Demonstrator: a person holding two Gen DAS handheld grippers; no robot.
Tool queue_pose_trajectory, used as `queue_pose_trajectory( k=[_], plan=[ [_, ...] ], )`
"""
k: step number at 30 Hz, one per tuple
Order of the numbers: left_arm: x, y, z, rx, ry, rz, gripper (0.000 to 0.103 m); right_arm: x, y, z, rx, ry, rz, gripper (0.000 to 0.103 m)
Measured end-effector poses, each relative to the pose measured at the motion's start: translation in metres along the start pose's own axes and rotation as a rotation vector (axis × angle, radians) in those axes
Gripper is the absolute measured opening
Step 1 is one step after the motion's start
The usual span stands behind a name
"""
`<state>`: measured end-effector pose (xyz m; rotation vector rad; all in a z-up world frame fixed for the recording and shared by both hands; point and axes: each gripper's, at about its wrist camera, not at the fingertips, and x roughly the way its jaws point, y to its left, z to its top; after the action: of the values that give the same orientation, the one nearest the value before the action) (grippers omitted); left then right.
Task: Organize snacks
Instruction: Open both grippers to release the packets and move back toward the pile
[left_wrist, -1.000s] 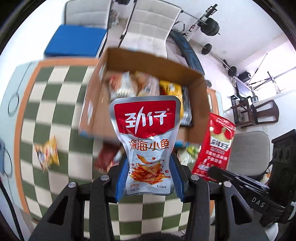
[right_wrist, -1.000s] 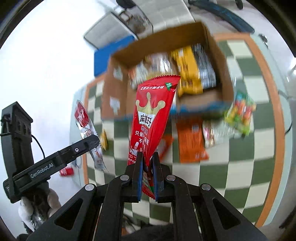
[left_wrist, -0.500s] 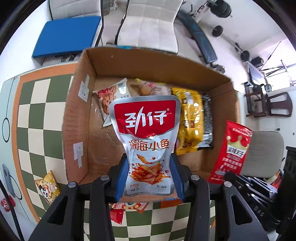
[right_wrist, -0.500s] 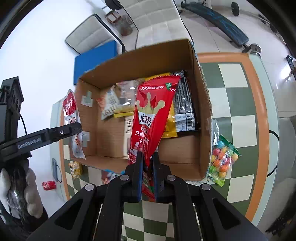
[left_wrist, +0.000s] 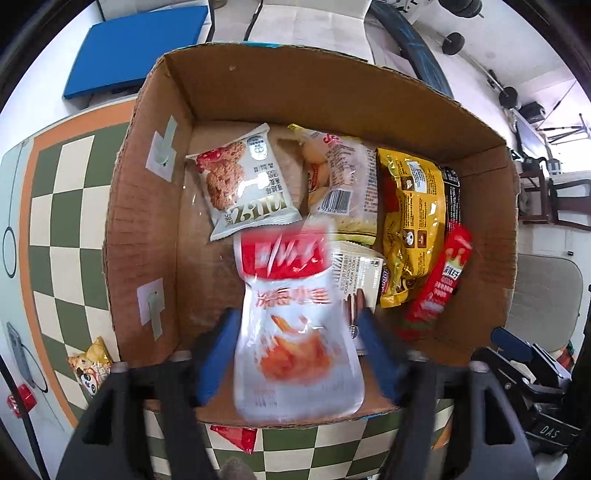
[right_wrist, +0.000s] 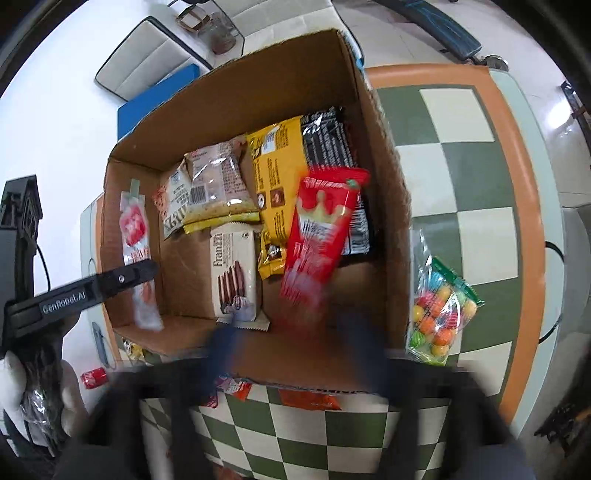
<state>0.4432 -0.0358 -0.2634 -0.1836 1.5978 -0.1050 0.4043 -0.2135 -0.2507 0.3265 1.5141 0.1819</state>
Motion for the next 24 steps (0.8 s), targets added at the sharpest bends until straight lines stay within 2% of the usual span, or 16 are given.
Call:
queue_pose_trajectory(
  k=[2,6,11,14,17,20,22,24],
  plan=[
    [-0.002,0.001,-0.001,0.005,-0.007,0.008,0.089,-0.003,0.004,0.001,-0.002,-0.008,-0.003,0.089],
    [-0.01,0.005,-0.003,-0.005,-0.023,0.002,0.09,-0.003,0.015,0.0,-0.035,-0.018,-0.059,0.089],
    [-0.021,0.009,-0.01,-0.006,-0.046,-0.008,0.09,-0.003,0.03,-0.003,-0.057,-0.042,-0.083,0.09],
    [-0.034,0.011,-0.023,-0.014,-0.086,-0.004,0.09,-0.01,0.034,-0.009,-0.064,-0.064,-0.084,0.09],
    [-0.051,0.016,-0.052,-0.032,-0.156,0.019,0.09,-0.021,0.04,-0.023,-0.073,-0.096,-0.07,0.09],
    [-0.053,0.025,-0.088,-0.074,-0.187,0.052,0.09,-0.027,0.044,-0.046,-0.09,-0.119,-0.081,0.09],
    [-0.044,0.034,-0.114,-0.122,-0.17,0.054,0.09,-0.025,0.043,-0.066,-0.095,-0.12,-0.092,0.09],
    [-0.025,0.045,-0.135,-0.179,-0.117,0.015,0.09,-0.013,0.038,-0.088,-0.084,-0.1,-0.097,0.09]
  ],
)
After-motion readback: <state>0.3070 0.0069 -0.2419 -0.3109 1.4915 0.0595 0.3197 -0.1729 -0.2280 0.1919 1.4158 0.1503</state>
